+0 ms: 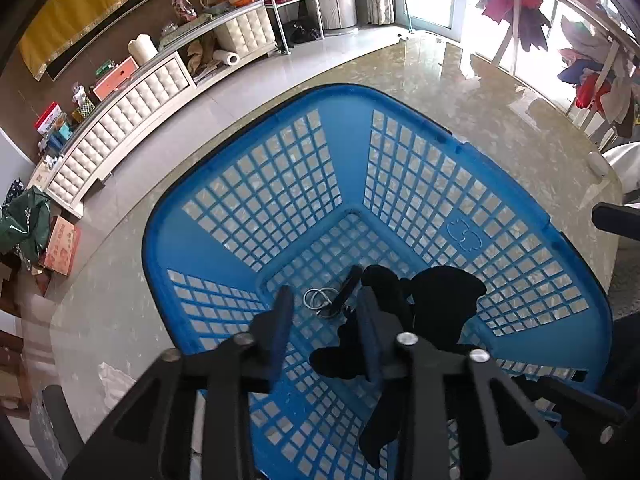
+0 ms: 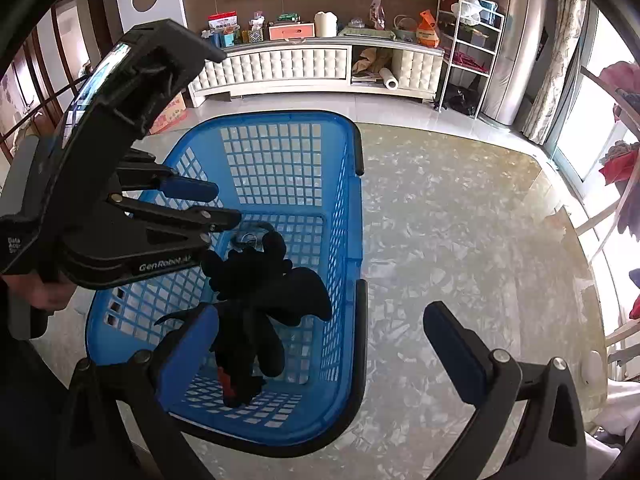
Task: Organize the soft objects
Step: 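Carry the black hair tie with the left gripper and drop it into the basket, then move the right gripper back to the grey felt pad and grasp it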
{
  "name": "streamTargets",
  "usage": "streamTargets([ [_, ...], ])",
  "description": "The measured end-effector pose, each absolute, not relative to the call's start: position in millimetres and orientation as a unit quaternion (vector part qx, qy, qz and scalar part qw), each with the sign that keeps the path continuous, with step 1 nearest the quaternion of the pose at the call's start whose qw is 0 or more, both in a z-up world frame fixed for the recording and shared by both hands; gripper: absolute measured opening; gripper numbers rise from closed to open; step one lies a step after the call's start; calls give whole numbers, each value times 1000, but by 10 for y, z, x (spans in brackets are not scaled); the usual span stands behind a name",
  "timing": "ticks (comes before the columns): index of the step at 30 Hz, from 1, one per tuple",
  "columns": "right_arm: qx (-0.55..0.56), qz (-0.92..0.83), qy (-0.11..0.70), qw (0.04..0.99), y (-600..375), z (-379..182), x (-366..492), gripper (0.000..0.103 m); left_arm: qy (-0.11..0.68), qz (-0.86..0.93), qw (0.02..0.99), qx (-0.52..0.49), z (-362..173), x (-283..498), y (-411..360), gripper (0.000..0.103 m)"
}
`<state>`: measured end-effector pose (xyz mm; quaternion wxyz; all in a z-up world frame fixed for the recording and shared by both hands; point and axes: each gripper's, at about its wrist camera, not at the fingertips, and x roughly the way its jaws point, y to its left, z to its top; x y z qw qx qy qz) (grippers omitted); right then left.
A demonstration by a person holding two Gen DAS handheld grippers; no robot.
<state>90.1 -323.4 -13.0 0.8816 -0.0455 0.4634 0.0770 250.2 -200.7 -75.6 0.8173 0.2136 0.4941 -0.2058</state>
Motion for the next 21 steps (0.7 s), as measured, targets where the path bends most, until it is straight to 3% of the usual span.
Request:
streamTargets([
  [6, -29, 72, 460, 884, -3326, -112, 917, 103, 490, -206, 818, 220, -744, 2474, -2019, 70],
  [12, -22, 75, 453, 888, -3344, -76, 898, 103, 478, -198, 826, 223, -627, 2335, -1987, 71],
  [15, -16, 80, 444, 892, -3356, -29, 866, 103, 469, -188, 836, 215, -530, 2271, -1917, 81],
  [21, -22, 88, 438, 894, -3308, 4, 801, 103, 462, -179, 847, 195, -352, 2097, -1688, 87],
])
